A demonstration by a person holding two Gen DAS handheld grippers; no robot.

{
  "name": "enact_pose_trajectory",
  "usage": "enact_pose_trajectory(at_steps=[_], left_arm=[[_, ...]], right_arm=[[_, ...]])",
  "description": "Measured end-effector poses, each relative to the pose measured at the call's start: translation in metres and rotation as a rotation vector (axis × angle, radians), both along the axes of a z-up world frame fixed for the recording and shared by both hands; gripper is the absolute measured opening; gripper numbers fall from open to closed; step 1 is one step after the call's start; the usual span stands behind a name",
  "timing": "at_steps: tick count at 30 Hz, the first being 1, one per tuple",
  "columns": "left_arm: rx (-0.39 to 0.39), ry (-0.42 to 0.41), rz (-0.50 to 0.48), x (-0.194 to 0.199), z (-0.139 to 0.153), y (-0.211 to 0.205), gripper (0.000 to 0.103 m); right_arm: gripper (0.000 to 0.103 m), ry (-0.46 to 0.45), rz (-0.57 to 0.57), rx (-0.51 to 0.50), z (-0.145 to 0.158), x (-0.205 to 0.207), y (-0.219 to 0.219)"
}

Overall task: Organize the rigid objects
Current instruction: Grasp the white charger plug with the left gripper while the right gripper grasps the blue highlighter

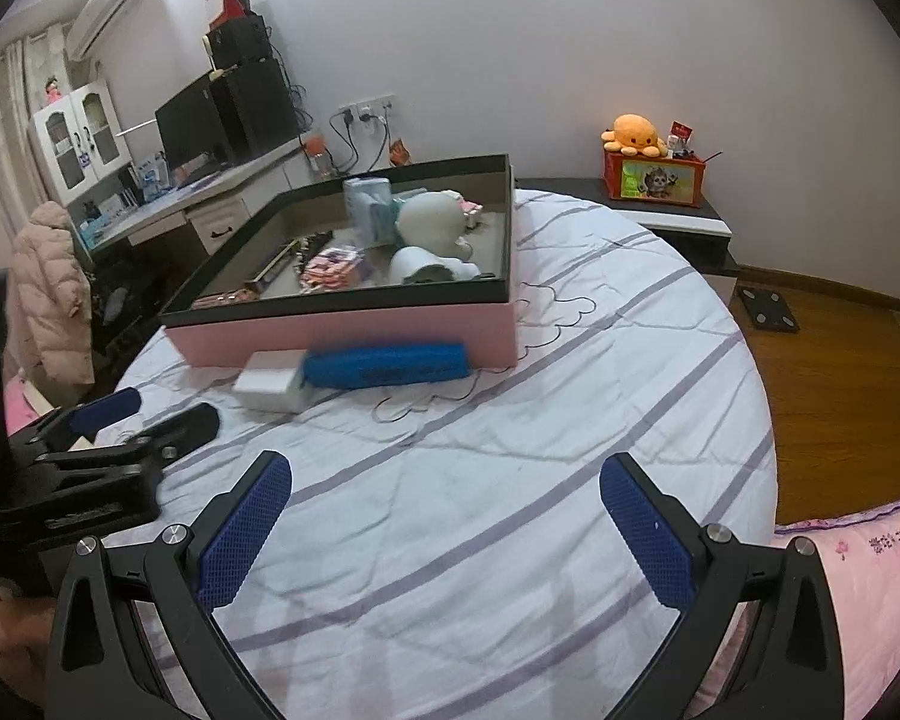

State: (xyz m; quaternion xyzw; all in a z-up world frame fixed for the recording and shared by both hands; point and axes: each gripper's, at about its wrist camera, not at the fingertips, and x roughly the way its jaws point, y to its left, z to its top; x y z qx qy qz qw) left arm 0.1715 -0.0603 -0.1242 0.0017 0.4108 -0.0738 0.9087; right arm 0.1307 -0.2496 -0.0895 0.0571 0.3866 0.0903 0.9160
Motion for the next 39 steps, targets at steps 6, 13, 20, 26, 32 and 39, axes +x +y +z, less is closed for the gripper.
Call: enact_pose_trajectory(at_steps=[6,13,20,26,32,39], left_arm=[[0.033,0.094,0.031,0.039,-0.031,-0.012,0.102],[-0.038,0.073,0.026,0.047,-0.028,0.002,0.082],[-0.055,0.062,0.003,0.036,-0.025,0.02,0.067],[-0.068,0.058,0.019,0.022,-0.024,0.04,0.068],[-0.055,0.049,0.036,0.016,-0.025,0.045,0.068],[-0.05,0.045,0.043,0.011,-0.024,0.045,0.068]], right_arm=[[0.103,0.029,0.001,-0.001,-0.01,0.019,-0.006],[0.103,0.066,0.02,0.01,-0.023,0.038,-0.009],[0.103,0.088,0.143,0.037,-0.027,0.056,0.009],[0.103,0.135,0.245,-0.011,-0.043,0.08,0.02],[0.103,0.124,0.362,0.039,-0.038,0.082,0.027],[0.103,0.113,0.413,-0.035,-0.044,0.087,0.043]])
